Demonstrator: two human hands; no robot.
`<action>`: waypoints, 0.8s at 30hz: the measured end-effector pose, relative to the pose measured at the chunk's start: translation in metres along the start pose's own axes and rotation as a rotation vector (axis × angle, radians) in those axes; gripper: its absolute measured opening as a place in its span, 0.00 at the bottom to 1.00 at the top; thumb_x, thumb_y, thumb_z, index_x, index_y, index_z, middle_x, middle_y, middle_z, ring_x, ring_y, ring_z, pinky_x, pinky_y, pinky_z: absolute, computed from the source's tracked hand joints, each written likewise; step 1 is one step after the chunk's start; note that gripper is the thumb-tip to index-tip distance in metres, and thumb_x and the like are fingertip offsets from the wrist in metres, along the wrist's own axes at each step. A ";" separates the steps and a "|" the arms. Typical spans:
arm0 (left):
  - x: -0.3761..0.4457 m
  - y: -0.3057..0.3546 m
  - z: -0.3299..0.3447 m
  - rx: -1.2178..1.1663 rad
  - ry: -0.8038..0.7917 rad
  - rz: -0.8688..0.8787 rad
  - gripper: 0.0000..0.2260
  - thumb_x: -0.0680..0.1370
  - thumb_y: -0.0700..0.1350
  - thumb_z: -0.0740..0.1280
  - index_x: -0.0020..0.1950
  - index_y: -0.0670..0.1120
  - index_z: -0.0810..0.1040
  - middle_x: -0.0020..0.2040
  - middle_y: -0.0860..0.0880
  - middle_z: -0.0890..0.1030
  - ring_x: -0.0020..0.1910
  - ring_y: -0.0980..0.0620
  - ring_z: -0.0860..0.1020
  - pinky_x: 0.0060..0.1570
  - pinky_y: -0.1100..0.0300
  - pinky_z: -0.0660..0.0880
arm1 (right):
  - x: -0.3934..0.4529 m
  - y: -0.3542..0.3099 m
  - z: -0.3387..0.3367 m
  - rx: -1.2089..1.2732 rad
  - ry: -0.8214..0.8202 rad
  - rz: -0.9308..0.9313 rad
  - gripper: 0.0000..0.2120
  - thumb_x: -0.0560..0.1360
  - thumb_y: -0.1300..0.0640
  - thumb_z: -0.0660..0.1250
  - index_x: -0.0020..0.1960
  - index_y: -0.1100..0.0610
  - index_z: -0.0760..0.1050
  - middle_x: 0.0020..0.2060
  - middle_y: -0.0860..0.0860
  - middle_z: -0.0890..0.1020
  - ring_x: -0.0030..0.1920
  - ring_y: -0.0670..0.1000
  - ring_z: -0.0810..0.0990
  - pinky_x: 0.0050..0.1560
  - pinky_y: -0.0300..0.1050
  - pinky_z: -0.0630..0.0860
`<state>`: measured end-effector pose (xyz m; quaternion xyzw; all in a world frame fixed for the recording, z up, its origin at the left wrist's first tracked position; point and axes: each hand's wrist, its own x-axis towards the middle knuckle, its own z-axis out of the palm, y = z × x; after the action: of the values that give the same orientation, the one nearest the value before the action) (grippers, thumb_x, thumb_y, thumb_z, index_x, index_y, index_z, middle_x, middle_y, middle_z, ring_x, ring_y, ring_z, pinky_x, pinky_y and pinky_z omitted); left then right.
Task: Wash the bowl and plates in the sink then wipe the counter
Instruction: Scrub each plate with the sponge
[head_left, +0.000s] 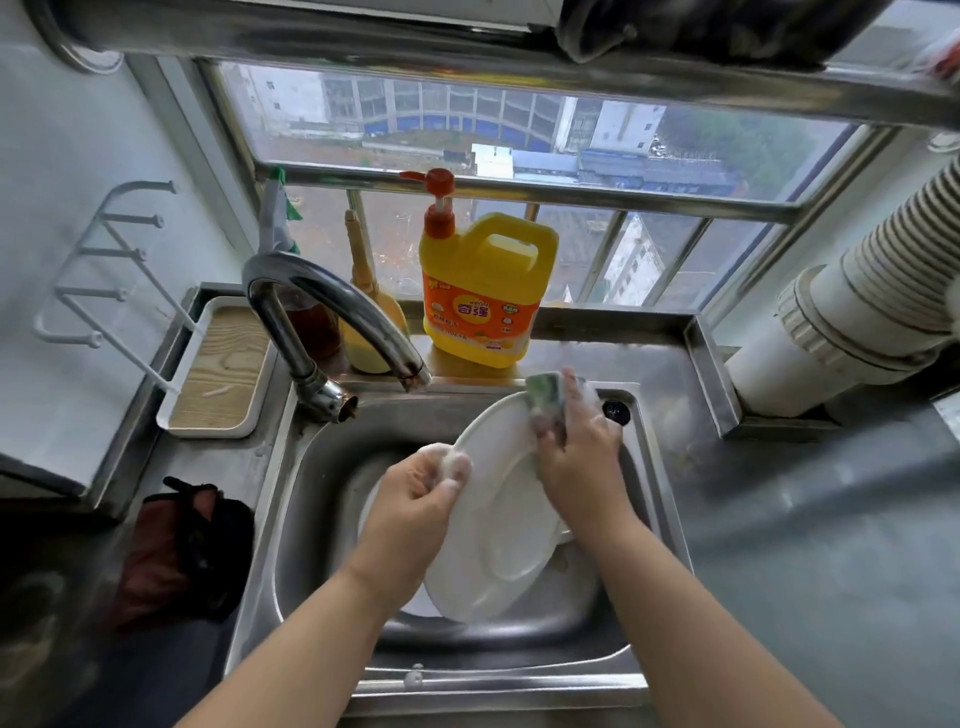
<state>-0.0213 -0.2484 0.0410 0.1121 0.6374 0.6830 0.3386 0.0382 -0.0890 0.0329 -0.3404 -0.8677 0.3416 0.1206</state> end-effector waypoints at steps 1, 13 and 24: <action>0.001 0.000 0.001 0.000 0.000 -0.005 0.07 0.80 0.43 0.64 0.44 0.43 0.79 0.36 0.46 0.80 0.37 0.50 0.76 0.39 0.56 0.73 | -0.005 -0.010 0.003 -0.036 0.013 -0.060 0.29 0.80 0.51 0.57 0.77 0.49 0.49 0.76 0.56 0.57 0.67 0.55 0.59 0.67 0.45 0.56; 0.004 0.000 0.001 -0.019 0.024 -0.011 0.07 0.77 0.41 0.65 0.47 0.37 0.78 0.38 0.43 0.81 0.38 0.49 0.77 0.39 0.57 0.74 | -0.020 -0.039 0.024 -0.026 -0.044 -0.156 0.30 0.79 0.49 0.60 0.77 0.48 0.51 0.75 0.54 0.57 0.69 0.56 0.58 0.71 0.46 0.55; -0.003 -0.005 -0.006 -0.382 0.184 -0.057 0.05 0.74 0.46 0.64 0.43 0.46 0.76 0.39 0.47 0.80 0.39 0.52 0.77 0.39 0.58 0.76 | -0.009 0.056 0.030 0.825 -0.080 0.633 0.23 0.79 0.51 0.60 0.73 0.45 0.59 0.63 0.53 0.74 0.59 0.55 0.76 0.59 0.56 0.75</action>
<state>-0.0207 -0.2553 0.0363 -0.0348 0.5274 0.7890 0.3133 0.0596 -0.0803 -0.0264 -0.4969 -0.5195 0.6876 0.1023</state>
